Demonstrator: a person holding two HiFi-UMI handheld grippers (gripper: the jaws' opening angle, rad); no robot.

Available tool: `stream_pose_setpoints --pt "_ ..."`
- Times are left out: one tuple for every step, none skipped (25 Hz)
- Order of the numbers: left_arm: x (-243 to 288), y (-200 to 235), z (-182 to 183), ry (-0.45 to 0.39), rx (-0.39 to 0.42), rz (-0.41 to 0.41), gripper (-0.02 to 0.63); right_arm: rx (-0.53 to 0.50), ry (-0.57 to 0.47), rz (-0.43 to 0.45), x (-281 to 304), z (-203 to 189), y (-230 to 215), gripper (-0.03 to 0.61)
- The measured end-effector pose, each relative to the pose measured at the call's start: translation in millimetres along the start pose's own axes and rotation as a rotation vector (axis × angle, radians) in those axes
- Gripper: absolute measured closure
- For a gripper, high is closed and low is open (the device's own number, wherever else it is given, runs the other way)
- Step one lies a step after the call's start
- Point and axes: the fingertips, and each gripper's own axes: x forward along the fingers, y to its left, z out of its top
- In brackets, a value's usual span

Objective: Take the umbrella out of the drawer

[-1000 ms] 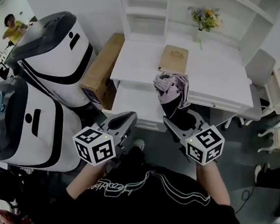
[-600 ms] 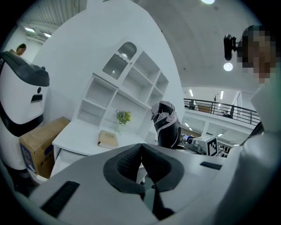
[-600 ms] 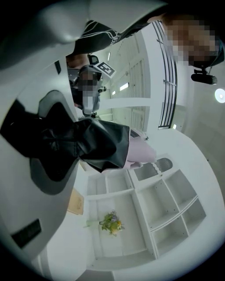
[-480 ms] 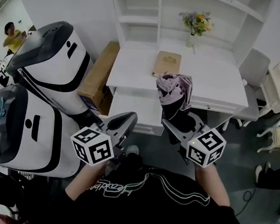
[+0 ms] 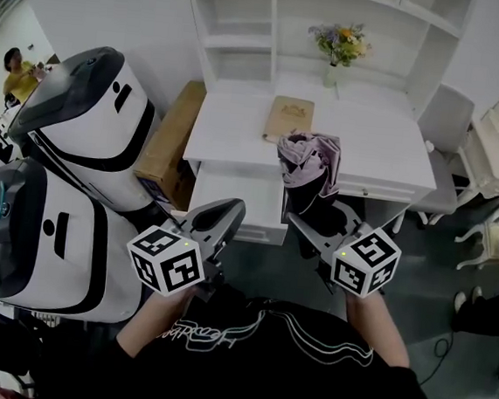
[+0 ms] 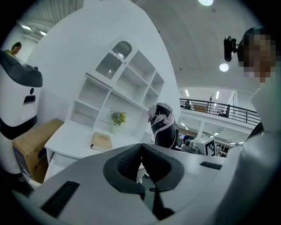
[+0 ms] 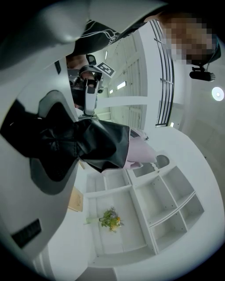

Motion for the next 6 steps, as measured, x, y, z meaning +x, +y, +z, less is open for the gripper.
stream_pose_setpoints --pt "0.6 0.4 -0.7 0.003 0.000 -0.002 0.594 0.002 0.001 -0.002 0.2 -0.8 -0.7 0.370" --pt "1.4 1.2 -1.3 0.007 0.000 -0.002 0.594 0.004 0.003 -0.004 0.8 -1.6 -1.8 0.370" --pt "2.3 2.6 -1.7 0.010 0.000 -0.002 0.594 0.007 0.004 -0.005 1.7 -2.3 -3.1 0.370" --pt "3.4 4.3 -1.9 0.013 0.000 -0.001 0.594 0.010 0.005 -0.005 2.9 -3.0 -4.4 0.370" --pt "4.6 6.3 -2.0 0.016 0.000 0.000 0.594 0.014 0.005 -0.004 4.2 -3.7 -5.7 0.370" --pt "5.8 8.4 -2.0 0.019 -0.001 0.002 0.594 0.018 0.006 -0.003 5.6 -4.4 -6.9 0.370"
